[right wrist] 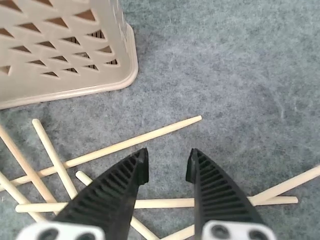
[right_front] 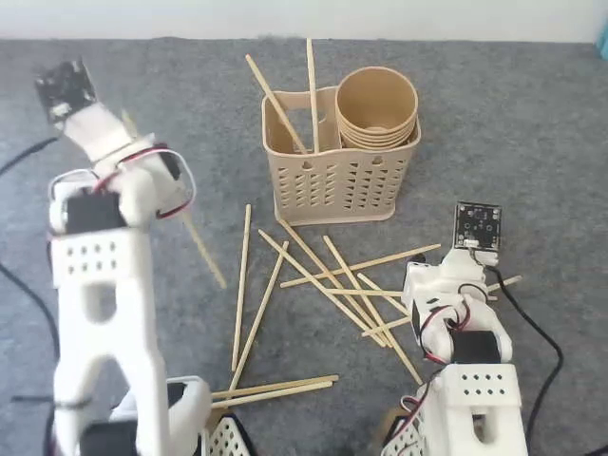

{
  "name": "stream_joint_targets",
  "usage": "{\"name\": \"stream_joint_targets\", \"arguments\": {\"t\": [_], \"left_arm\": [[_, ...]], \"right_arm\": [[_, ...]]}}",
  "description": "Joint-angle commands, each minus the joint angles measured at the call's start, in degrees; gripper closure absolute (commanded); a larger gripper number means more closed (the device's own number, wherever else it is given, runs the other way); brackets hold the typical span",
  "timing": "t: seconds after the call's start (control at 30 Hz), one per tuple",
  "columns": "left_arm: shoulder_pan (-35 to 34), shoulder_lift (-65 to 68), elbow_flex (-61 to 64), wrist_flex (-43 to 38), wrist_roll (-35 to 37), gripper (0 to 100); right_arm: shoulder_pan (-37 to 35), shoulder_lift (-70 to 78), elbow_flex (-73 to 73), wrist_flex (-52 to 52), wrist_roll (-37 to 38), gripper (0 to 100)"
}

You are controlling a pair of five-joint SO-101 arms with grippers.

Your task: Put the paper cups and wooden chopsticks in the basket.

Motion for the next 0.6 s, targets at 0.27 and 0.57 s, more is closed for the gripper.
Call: {"name": "stream_joint_targets", "arguments": {"t": [0.27, 0.57], "left_arm": [[10.11, -13.63, 2.07, -31.38, 0.7, 99], [17.85, -13.01, 6.64, -59.87, 0.35, 99]], "right_arm": [[0.66, -1.27, -0.53, -1.19, 1.05, 85.9], [0.66, -1.27, -0.53, -1.19, 1.14, 85.9]]}}
